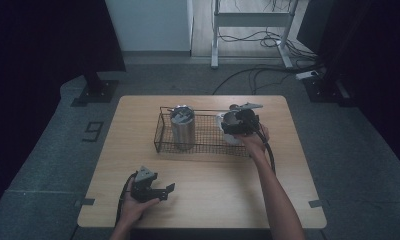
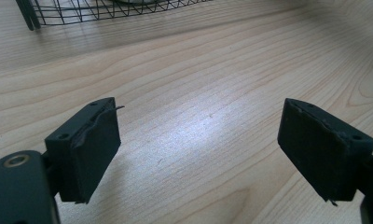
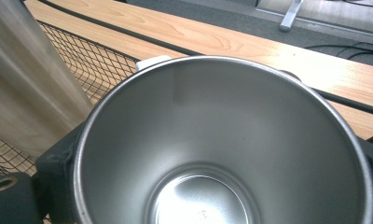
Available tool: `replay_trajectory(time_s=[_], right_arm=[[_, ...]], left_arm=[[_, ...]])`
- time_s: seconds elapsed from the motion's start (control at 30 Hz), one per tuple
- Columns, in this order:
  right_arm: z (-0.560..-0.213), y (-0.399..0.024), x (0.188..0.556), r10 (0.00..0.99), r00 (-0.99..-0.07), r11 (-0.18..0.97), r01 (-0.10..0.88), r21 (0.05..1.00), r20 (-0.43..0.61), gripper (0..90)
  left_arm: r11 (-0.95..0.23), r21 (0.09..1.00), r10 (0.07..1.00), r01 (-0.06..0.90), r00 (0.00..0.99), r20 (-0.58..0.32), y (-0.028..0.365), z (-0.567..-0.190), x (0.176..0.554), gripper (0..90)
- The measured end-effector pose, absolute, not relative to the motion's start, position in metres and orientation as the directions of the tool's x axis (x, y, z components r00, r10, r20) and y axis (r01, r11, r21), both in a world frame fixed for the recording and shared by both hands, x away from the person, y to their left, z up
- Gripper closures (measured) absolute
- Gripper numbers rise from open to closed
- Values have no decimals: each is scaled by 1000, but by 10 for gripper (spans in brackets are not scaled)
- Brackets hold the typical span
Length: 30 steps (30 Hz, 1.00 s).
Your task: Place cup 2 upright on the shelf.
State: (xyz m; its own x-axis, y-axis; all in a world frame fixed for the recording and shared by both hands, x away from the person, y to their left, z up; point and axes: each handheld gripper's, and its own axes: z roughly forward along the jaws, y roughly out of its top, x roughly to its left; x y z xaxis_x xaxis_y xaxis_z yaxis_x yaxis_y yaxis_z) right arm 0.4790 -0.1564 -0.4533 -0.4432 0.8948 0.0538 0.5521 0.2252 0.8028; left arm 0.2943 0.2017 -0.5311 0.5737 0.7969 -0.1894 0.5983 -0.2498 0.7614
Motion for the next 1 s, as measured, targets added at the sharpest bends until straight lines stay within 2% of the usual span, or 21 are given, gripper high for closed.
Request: replay_trajectory(time_s=[1.0], right_arm=[[-470, -155, 484, 899, -434, 237, 592, 770, 57, 64]], left_arm=[[-261, 753, 793, 605, 578, -190, 199, -534, 294, 133]])
